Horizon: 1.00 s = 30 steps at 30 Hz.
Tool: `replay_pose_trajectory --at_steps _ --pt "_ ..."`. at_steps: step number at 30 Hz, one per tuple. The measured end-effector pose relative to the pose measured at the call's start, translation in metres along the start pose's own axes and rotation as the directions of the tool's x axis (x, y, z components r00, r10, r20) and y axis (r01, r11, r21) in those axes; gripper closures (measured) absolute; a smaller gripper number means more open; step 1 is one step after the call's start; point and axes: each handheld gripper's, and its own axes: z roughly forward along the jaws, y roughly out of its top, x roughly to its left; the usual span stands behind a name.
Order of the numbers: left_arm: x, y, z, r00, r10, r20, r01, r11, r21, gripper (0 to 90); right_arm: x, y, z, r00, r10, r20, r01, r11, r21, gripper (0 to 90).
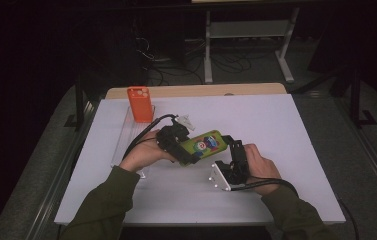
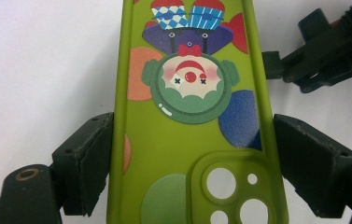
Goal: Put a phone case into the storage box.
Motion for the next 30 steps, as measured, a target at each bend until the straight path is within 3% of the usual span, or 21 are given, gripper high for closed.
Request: replay_pose_trajectory --at_steps 1,2,3,5,11,17,21,30 --pt "0.000 0.000 0.000 1.0000 -0.001 0.000 0.001 1.0000 0.001 16.1 0.003 0.002 -0.001 0.9998 0.021 0.006 -0.021 1.000 0.006 3.1" --pt "0.000 0.000 -0.001 1.0000 -0.002 0.000 0.002 1.0000 0.007 16.1 0.005 0.003 -0.001 0.9998 0.012 0.015 -0.012 1.000 0.010 3.4" --pt "0.000 0.000 0.000 1.0000 -0.002 0.000 0.002 1.0000 0.006 16.1 0.004 0.003 0.001 0.9992 -0.028 0.028 0.029 1.000 -0.003 3.8" --pt "0.000 0.000 0.000 1.0000 -0.003 0.000 0.003 1.0000 0.001 16.1 0.006 0.006 0.000 0.9973 -0.063 0.037 0.063 0.998 0.003 5.8" --pt "0.000 0.000 0.001 1.0000 -0.005 0.002 0.005 1.0000 0.001 16.2 0.011 0.009 -0.001 0.9891 -0.118 0.088 0.117 0.993 0.015 16.6" --pt "-0.001 0.000 0.000 1.0000 -0.004 0.005 0.004 1.0000 -0.001 16.1 0.013 0.010 -0.003 0.9859 -0.126 0.110 0.124 0.992 0.020 28.6" --pt "0.000 -0.001 0.000 1.0000 -0.004 0.005 0.004 1.0000 0.002 16.1 0.013 0.012 -0.005 0.9794 -0.142 0.144 0.142 0.990 0.013 38.3" --pt "-0.003 0.000 0.000 0.9999 0.005 0.013 -0.005 1.0000 0.007 16.1 0.015 0.013 -0.006 0.9747 -0.165 0.151 0.166 0.986 0.009 52.8"
